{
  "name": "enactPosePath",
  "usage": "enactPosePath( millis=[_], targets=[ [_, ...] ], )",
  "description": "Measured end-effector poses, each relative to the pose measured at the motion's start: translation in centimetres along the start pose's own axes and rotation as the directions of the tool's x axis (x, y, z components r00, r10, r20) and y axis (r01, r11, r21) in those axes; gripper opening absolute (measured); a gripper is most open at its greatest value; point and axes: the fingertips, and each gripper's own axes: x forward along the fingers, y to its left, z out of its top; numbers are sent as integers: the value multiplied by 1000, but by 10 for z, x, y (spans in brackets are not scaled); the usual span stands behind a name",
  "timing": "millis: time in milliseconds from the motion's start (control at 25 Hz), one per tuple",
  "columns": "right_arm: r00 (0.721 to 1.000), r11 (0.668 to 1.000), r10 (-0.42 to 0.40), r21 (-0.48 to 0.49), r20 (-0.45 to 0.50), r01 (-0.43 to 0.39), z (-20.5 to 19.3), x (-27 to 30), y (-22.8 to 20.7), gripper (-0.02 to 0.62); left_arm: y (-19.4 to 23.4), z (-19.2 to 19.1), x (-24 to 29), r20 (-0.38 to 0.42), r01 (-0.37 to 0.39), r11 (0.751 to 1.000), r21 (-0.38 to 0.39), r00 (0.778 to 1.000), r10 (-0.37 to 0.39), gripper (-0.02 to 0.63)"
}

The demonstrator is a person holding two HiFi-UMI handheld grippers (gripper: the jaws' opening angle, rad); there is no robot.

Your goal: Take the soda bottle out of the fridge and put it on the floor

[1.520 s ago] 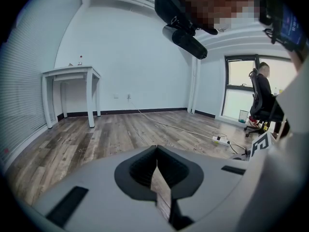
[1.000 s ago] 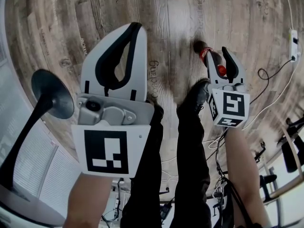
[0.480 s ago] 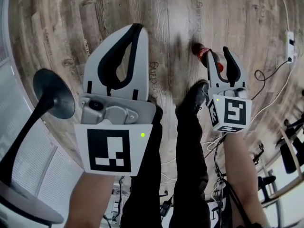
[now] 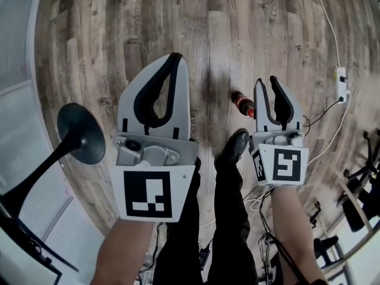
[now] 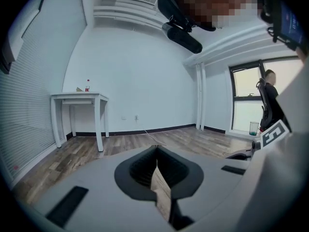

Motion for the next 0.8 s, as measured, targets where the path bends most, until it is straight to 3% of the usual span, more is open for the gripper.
enactPosePath(
  millis=[280, 480, 680, 800],
  targets=[
    [993, 998, -8, -65, 116, 15, 140, -23, -3, 19, 8, 133, -19, 109, -43, 999, 8, 993, 42, 17],
    [975, 996, 6, -88, 223, 14, 249, -47, -2, 14, 15, 234, -40, 200, -79, 996, 29, 977, 71, 17],
    [935, 993, 25, -117, 353, 18, 365, -83, 5, 12, 19, 332, -71, 281, -108, 993, 41, 955, 92, 17],
    [890, 990, 43, -138, 454, 23, 442, -115, 13, 12, 20, 389, -95, 319, -121, 992, 20, 941, 109, 17]
  ],
)
